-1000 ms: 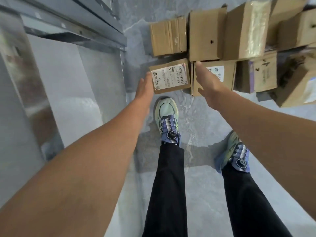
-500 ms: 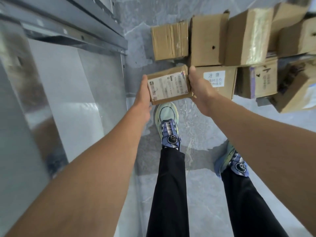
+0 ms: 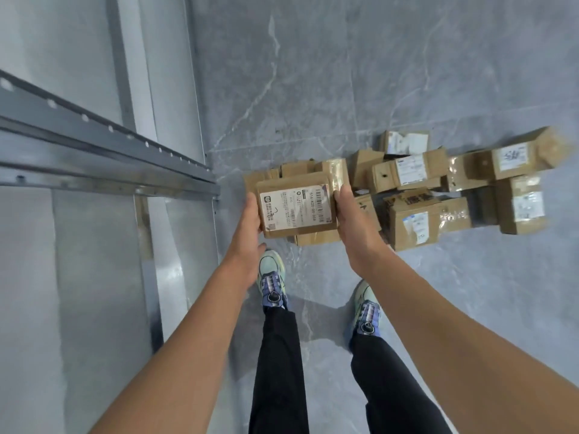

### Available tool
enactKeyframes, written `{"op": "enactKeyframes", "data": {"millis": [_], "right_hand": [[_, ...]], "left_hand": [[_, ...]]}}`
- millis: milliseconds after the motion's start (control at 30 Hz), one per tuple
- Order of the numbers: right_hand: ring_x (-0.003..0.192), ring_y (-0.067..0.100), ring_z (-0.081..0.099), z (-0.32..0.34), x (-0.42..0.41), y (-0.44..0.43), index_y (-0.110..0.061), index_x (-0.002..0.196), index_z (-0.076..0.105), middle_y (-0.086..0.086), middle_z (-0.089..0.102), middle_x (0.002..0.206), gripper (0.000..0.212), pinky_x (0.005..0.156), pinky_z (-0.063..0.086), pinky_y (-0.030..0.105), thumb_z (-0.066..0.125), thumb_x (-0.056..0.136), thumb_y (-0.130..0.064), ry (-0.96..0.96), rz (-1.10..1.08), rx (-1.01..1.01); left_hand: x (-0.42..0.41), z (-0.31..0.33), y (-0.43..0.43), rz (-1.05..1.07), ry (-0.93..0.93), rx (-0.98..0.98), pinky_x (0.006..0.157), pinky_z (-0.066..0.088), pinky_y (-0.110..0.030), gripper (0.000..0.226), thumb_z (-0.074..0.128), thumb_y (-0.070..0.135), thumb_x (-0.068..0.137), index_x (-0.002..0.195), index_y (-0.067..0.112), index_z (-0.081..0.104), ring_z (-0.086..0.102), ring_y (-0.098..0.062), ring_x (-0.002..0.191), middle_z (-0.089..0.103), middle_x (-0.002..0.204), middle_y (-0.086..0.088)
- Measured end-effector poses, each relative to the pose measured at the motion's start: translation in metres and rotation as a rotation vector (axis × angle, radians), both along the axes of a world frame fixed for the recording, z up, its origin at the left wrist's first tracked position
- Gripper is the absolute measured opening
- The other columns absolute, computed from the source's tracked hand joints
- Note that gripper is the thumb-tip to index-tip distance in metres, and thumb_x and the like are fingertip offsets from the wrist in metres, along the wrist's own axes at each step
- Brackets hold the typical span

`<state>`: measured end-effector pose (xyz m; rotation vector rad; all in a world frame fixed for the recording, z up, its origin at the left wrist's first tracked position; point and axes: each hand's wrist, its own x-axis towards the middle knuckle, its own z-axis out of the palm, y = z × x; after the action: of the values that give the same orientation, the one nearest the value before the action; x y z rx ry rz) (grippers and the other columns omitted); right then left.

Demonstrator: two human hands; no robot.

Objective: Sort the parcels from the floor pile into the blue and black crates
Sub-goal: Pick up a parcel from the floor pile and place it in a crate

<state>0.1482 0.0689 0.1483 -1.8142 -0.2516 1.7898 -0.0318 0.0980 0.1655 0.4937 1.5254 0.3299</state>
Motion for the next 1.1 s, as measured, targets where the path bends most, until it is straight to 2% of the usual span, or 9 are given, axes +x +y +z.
{"op": "enactKeyframes", "data": {"millis": [100,200,267,400,533,667,833,967,1100], "right_hand": [[0.127,0.010,0.059,0.075,0.046,-0.007,-0.044,0.105,0.077,-0.017,0.075,0.119,0.057,0.122,0.032,0.050,0.035,0.094,-0.082,-0.013,-0.018,0.071],[0.112,0.003,0.066,0.152,0.090,-0.019,-0.042,0.100,0.079,-0.019,0.077,0.109,0.056,0.110,0.041,0.041,0.029,0.106,-0.068,-0.035,-0.079,0.135],[0.119,0.012,0.067,0.194,0.117,-0.029,-0.039,0.114,0.078,-0.012,0.077,0.117,0.061,0.110,0.041,0.044,0.027,0.104,-0.071,-0.064,-0.114,0.184],[0.111,0.010,0.071,0.265,0.163,-0.052,-0.029,0.121,0.074,-0.006,0.078,0.117,0.058,0.102,0.053,0.035,0.030,0.107,-0.065,-0.119,-0.292,0.252],[0.129,0.014,0.059,0.323,0.194,-0.084,-0.040,0.111,0.078,-0.013,0.076,0.119,0.057,0.124,0.030,0.051,0.032,0.102,-0.073,-0.184,-0.432,0.296],[0.125,0.014,0.063,0.370,0.212,-0.130,-0.037,0.121,0.074,-0.011,0.077,0.118,0.060,0.123,0.032,0.052,0.028,0.103,-0.071,-0.246,-0.594,0.333],[0.102,-0.004,0.066,0.428,0.205,-0.197,-0.042,0.102,0.074,-0.025,0.077,0.096,0.056,0.125,0.026,0.046,0.023,0.106,-0.064,-0.344,-0.811,0.357],[0.120,0.002,0.059,0.460,0.195,-0.249,-0.049,0.099,0.077,-0.020,0.073,0.114,0.060,0.127,0.023,0.052,0.025,0.095,-0.079,-0.410,-0.973,0.361],[0.119,0.001,0.056,0.483,0.185,-0.306,-0.047,0.095,0.072,-0.028,0.067,0.115,0.053,0.128,0.022,0.052,0.025,0.103,-0.072,-0.444,-1.132,0.358]], "left_hand": [[0.039,0.072,0.002,-0.053,-0.035,0.051,0.122,0.021,-0.057,0.054,0.015,0.069,0.103,0.129,0.046,0.057,0.047,-0.015,0.136,0.060,0.142,0.011],[0.086,0.145,0.002,-0.130,-0.040,0.124,0.113,0.033,-0.047,0.050,0.018,0.065,0.105,0.117,0.047,0.063,0.056,-0.001,0.119,0.070,0.118,0.025],[0.117,0.190,0.000,-0.183,-0.052,0.181,0.104,0.040,-0.041,0.048,0.018,0.063,0.106,0.109,0.048,0.063,0.061,0.006,0.107,0.073,0.101,0.031],[0.170,0.263,-0.006,-0.295,-0.107,0.263,0.090,0.044,-0.032,0.047,0.016,0.061,0.107,0.106,0.045,0.060,0.066,0.014,0.089,0.073,0.091,0.032],[0.212,0.316,-0.013,-0.461,-0.172,0.298,0.102,0.040,-0.038,0.048,0.017,0.067,0.104,0.110,0.048,0.061,0.060,0.008,0.106,0.071,0.110,0.027],[0.246,0.364,-0.028,-0.686,-0.218,0.360,0.101,0.040,-0.038,0.044,0.017,0.067,0.104,0.108,0.052,0.059,0.058,0.011,0.102,0.070,0.096,0.035],[0.276,0.411,-0.061,-0.890,-0.316,0.397,0.098,0.040,-0.038,0.045,0.018,0.064,0.105,0.102,0.048,0.059,0.060,0.008,0.095,0.071,0.088,0.032],[0.299,0.438,-0.091,-1.085,-0.405,0.424,0.094,0.043,-0.039,0.046,0.019,0.065,0.104,0.108,0.050,0.062,0.066,0.003,0.098,0.075,0.100,0.024],[0.320,0.460,-0.131,-1.259,-0.480,0.428,0.067,0.057,-0.026,0.049,0.022,0.065,0.104,0.115,0.045,0.066,0.072,0.003,0.086,0.076,0.110,0.014]]}}
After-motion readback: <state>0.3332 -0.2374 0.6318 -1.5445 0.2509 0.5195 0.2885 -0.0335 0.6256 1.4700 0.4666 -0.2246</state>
